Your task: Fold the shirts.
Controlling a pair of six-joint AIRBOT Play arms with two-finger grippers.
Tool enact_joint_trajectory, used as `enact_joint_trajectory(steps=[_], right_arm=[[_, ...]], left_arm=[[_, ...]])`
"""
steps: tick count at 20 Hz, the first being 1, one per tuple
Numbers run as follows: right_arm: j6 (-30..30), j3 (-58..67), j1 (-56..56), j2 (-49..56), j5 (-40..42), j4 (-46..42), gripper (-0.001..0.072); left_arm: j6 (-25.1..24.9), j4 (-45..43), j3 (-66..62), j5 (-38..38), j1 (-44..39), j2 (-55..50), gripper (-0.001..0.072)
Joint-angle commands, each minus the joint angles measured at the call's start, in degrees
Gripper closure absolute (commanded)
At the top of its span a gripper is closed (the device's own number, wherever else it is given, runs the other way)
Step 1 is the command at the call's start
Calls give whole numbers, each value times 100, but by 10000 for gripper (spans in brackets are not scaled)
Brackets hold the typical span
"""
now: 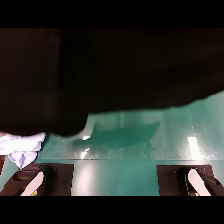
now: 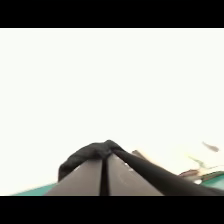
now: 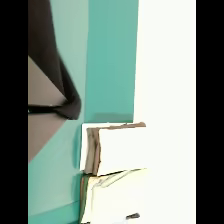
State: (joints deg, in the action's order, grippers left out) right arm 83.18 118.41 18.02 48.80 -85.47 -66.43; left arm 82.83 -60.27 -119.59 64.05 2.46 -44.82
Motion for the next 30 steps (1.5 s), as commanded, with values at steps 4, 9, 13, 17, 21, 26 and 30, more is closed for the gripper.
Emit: enact_joint_trajectory(steps=[4, 9, 13, 17, 21, 26, 30], right_arm=[[339, -802, -284, 992, -1102, -398, 699], [332, -2238, -1403, 2492, -1143, -1333, 698], [332, -2315, -1556, 3884, -634, -1279, 699], [332, -1204, -1556, 4962, -79, -1257, 698], [286, -341, -1554, 5322, -151, -1261, 698], [118, -1414, -1550, 4747, -409, -1276, 697], [120, -2962, -1550, 4188, 173, -1257, 696]], left_arm=[[254, -492, 1099, 1187, -4, -866, 682], [142, -367, 3294, 1123, -4, -2087, 681], [-46, -271, 3821, 321, -4, -3515, 681], [-382, 326, 3171, -737, -4, -4542, 681], [-437, 282, 2496, -584, -4, -4846, 681], [-581, -535, 2771, 1113, -144, -4846, 682], [-678, -693, 3668, 887, -343, -4846, 680]])
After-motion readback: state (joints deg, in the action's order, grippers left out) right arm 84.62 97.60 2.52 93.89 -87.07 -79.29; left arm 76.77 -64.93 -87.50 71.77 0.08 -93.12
